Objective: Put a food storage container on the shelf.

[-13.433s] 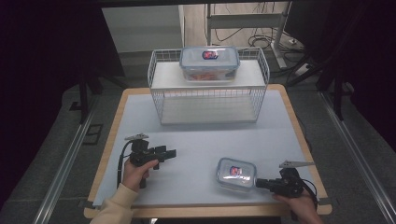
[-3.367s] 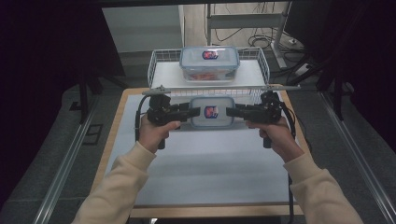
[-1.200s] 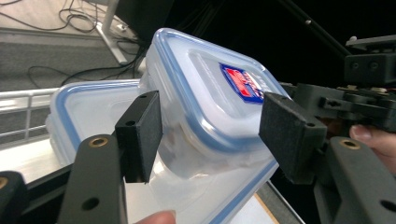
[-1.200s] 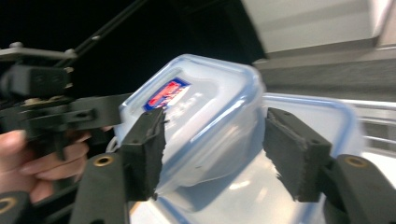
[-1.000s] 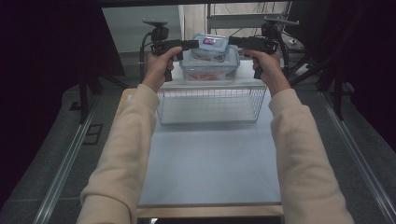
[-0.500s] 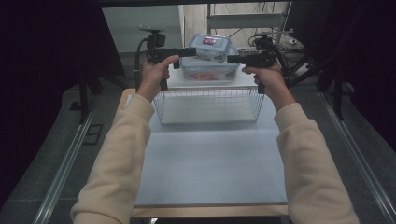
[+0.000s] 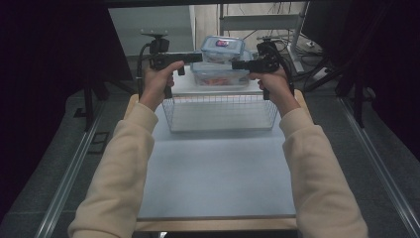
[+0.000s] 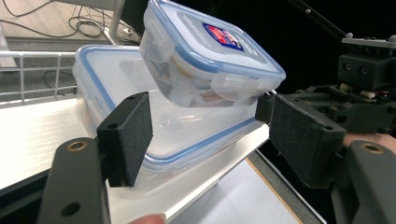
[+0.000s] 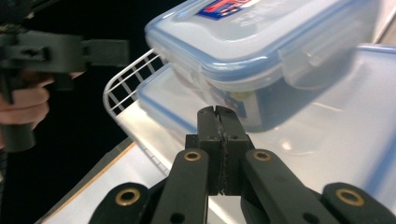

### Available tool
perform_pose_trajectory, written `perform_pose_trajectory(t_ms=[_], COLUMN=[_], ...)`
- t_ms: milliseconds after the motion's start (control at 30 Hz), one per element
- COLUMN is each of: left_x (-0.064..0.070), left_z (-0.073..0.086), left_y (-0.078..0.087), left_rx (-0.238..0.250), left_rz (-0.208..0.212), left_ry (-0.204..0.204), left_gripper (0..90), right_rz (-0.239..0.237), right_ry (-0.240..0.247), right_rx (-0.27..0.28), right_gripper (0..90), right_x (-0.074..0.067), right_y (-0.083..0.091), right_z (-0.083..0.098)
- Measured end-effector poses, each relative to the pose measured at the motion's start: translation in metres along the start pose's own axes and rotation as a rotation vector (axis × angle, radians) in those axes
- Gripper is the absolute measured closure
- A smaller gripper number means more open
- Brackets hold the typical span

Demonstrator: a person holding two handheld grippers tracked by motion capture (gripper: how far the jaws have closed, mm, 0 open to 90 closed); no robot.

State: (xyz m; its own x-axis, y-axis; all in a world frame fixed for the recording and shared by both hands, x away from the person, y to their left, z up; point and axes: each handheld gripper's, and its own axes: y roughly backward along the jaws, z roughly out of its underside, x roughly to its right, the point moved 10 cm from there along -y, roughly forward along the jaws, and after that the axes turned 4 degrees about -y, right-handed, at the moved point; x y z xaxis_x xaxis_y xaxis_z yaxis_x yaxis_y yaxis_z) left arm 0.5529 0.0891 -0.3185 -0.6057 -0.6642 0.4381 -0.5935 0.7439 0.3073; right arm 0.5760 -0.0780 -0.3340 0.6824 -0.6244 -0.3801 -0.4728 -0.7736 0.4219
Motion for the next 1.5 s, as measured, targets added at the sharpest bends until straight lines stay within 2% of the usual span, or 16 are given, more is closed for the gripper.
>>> perform_pose_trajectory(t_ms=[400,967,1233,1500], left_x=[-0.003,-0.005,-0.005,-0.002], left_z=[0.006,0.008,0.012,0.021], left_y=[-0.003,-0.001,0.003,0.011], left_rx=[-0.018,-0.022,-0.026,-0.021], left_rz=[-0.003,-0.010,-0.020,-0.015], left_ry=[-0.004,-0.013,-0.018,-0.028], left_gripper=[29.4,29.4,29.4,29.5], right_rz=[0.031,0.039,0.026,0.000], right_ry=[-0.057,-0.079,-0.071,-0.059], right_rx=[0.044,0.063,0.070,0.085], right_gripper=[89.2,89.2,89.2,89.2], right_x=[0.015,0.021,0.018,0.010], right_y=[0.001,0.004,0.010,0.028], right_z=[-0.006,-0.008,-0.007,-0.001])
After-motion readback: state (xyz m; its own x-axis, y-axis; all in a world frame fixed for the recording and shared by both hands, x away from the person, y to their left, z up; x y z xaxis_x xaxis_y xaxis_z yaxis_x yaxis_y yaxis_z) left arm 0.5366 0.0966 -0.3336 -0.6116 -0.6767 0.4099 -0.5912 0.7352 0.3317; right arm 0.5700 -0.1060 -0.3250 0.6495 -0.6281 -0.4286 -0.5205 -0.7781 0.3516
